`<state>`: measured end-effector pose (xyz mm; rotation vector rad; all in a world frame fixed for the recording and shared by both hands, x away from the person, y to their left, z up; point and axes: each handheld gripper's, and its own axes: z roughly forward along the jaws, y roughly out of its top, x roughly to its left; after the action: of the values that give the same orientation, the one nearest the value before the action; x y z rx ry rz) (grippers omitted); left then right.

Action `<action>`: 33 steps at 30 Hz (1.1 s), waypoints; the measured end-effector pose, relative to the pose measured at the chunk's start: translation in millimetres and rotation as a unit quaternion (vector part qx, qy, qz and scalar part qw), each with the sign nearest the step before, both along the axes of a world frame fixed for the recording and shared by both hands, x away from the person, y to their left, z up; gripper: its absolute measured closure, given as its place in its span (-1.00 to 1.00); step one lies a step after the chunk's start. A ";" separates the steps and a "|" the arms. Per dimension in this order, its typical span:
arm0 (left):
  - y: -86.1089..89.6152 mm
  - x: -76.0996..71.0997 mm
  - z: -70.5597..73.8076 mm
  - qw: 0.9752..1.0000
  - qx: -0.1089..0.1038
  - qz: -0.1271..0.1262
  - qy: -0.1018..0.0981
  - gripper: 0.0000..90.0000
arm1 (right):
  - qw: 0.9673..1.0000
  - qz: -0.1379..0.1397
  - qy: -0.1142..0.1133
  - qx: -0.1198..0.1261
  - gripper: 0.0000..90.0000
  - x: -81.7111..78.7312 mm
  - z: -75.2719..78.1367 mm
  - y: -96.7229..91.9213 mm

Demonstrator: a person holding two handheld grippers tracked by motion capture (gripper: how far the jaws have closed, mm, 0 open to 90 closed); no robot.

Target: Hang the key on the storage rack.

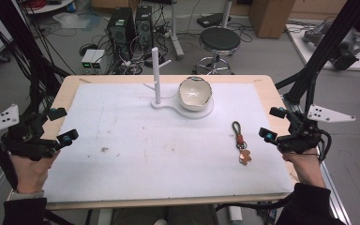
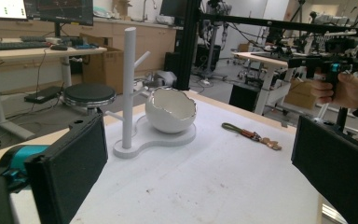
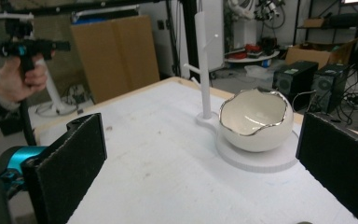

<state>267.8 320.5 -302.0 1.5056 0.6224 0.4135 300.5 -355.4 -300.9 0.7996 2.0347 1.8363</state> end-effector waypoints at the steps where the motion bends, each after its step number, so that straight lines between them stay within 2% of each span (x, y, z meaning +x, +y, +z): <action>1: -0.1 0.2 -0.5 1.000 0.001 0.002 0.000 -0.91 | 1.000 0.001 -0.001 0.003 -0.98 0.6 0.0 0.6; 3: 0.3 0.1 -1.2 1.000 0.000 0.007 0.000 -0.91 | 1.000 0.001 0.001 0.002 -0.98 1.0 0.0 1.9; 9: -0.5 -0.4 -1.5 1.000 -0.001 0.008 0.000 -0.91 | 1.000 -0.005 0.006 -0.020 -0.98 4.4 -2.3 7.8; 12: -3.7 1.4 -2.4 1.000 0.002 0.009 0.004 -0.91 | 1.000 -0.014 0.005 -0.013 -0.98 6.7 -2.9 7.4; 14: -4.8 2.7 -3.2 1.000 0.005 0.011 0.009 -0.91 | 0.999 -0.031 0.005 -0.013 -0.98 9.9 -1.3 6.6; 17: -5.0 3.2 -3.8 1.000 0.006 0.012 0.010 -0.91 | 0.999 -0.033 0.008 -0.005 -0.98 12.1 -0.1 5.0; 18: -4.9 2.9 -3.6 1.000 0.005 0.012 0.010 -0.91 | 0.999 -0.034 0.012 0.003 -0.98 16.5 0.7 1.6; 21: -4.6 1.5 -3.0 1.000 -0.001 0.017 0.001 -0.91 | 0.999 -0.040 0.020 0.007 -0.98 24.1 1.0 -1.9; 22: -4.7 1.2 -2.8 1.000 -0.001 0.020 0.000 -0.91 | 0.999 -0.044 0.030 0.004 -0.98 34.1 0.6 -3.9; 24: -4.9 1.3 -2.7 1.000 0.000 0.025 0.002 -0.91 | 0.998 -0.045 0.034 -0.003 -0.98 39.0 0.1 -4.2; 25: -5.0 1.6 -2.8 1.000 -0.001 0.024 0.004 -0.91 | 0.998 -0.052 0.044 -0.018 -0.98 47.3 -2.0 -2.6; 28: -4.8 2.4 -3.2 1.000 0.003 0.023 0.005 -0.91 | 0.995 -0.066 0.057 -0.052 -0.98 58.3 -7.8 -0.3; 29: -4.9 2.8 -3.3 1.000 0.002 0.023 0.005 -0.91 | 0.995 -0.066 0.057 -0.052 -0.98 58.3 -7.8 -0.3; 30: -4.6 3.0 -3.4 1.000 0.002 0.023 0.006 -0.91 | 0.993 -0.070 0.071 -0.057 -0.98 64.2 -11.1 -0.8; 31: -4.6 3.2 -3.6 1.000 0.004 0.022 0.005 -0.91 | 0.993 -0.075 0.073 -0.059 -0.98 66.3 -12.0 -1.4; 33: -5.2 3.9 -4.3 1.000 0.007 0.018 0.000 -0.91 | 0.991 -0.093 0.066 -0.063 -0.98 68.7 -13.4 -1.7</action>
<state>271.7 315.3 -306.3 1.5094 0.6481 0.4475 369.2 -357.1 -314.3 1.0599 2.0523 1.5752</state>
